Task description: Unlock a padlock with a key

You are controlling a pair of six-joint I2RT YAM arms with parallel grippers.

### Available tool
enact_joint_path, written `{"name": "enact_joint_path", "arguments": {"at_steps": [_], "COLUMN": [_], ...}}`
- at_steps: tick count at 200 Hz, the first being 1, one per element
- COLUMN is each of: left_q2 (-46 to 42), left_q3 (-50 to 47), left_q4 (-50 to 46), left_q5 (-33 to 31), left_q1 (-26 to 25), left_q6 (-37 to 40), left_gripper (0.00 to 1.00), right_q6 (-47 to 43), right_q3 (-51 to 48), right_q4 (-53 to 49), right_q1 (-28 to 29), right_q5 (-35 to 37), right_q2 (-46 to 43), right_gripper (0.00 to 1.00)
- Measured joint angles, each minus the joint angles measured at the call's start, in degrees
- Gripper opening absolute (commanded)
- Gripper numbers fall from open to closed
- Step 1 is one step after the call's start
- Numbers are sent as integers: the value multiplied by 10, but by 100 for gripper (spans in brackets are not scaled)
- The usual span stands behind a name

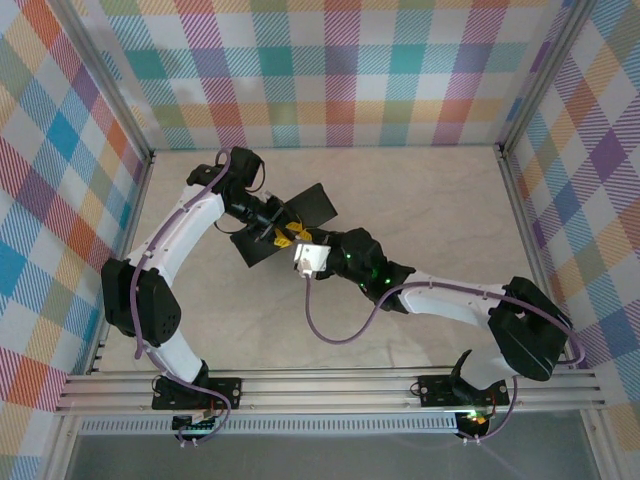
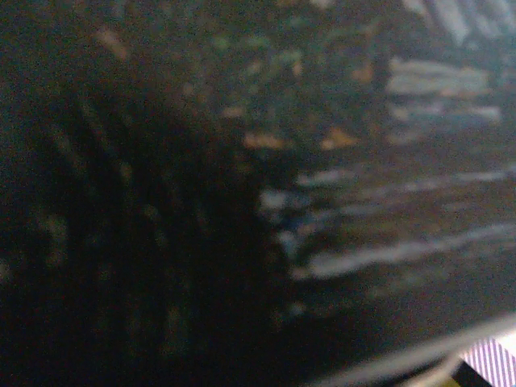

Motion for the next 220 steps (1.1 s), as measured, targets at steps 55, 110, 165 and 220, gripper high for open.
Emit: {"name": "enact_joint_path", "arguments": {"at_steps": [55,110,165,220], "left_q2": [0,0,0,0], "left_q3": [-3,-3,-3,-3], "left_q4": [10,10,12,12], "left_q5": [4,4,0,-2], "left_q1": [0,0,5,7], "left_q6": [-2,-12,-13,-14], "left_gripper": [0,0,0,0], "right_q6": [10,12,12,37], "right_q3": [0,0,16,22], "right_q4": [9,14,15,4], "right_q1": [-9,-9,-9,-9], "right_q5": [-3,-6,0,3], "right_q2": [11,20,36,37], "right_gripper": [29,28,16,8]}}
